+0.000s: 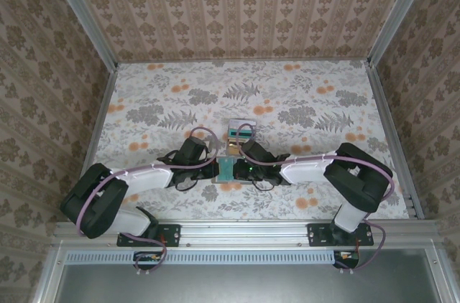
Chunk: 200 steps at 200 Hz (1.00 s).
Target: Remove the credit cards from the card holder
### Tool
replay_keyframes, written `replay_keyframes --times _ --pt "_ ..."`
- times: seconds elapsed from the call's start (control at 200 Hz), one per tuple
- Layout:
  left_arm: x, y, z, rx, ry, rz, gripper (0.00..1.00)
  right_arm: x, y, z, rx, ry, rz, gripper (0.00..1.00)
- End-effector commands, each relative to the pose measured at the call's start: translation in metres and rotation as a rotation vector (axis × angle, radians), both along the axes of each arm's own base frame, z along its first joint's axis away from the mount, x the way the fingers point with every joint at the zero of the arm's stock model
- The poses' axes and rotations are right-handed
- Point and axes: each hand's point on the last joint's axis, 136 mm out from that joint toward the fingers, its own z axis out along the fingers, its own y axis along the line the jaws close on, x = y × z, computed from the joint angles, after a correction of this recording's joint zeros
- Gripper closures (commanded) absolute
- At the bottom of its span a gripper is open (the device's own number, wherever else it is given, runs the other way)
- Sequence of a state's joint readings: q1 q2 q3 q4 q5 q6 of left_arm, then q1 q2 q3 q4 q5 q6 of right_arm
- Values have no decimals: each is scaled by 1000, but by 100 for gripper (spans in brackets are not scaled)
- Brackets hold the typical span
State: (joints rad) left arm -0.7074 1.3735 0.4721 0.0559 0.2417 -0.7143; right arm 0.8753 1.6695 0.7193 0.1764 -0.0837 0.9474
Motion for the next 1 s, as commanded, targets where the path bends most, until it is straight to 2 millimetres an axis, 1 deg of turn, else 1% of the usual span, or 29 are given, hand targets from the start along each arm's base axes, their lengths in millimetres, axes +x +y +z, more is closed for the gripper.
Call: replay_keyframes --times 0.0,0.14,0.235,0.275,0.355,0.405,0.485,0.79,0.995 --pt "-10 20 -17 99 60 37 100 1 -13 1 -3 3 -40 100" --pt "-10 18 -17 89 60 34 100 1 -15 1 1 2 -41 100" --pt "-9 16 -15 79 57 26 100 2 -7 6 37 -7 -18 100" --pt "-10 15 -16 78 59 26 100 3 -4 9 52 -15 -11 93" --pt "-10 14 -16 75 59 23 100 5 3 13 77 -26 -1 85" --pt "-10 14 -16 74 59 22 100 7 6 16 84 -30 4 81" --pt "-10 13 -16 72 60 19 100 8 11 17 89 -30 19 79" --pt "-10 12 -15 69 58 15 100 8 14 5 75 -7 23 78" --pt "-10 11 -14 66 57 13 100 8 20 6 93 -3 37 80"
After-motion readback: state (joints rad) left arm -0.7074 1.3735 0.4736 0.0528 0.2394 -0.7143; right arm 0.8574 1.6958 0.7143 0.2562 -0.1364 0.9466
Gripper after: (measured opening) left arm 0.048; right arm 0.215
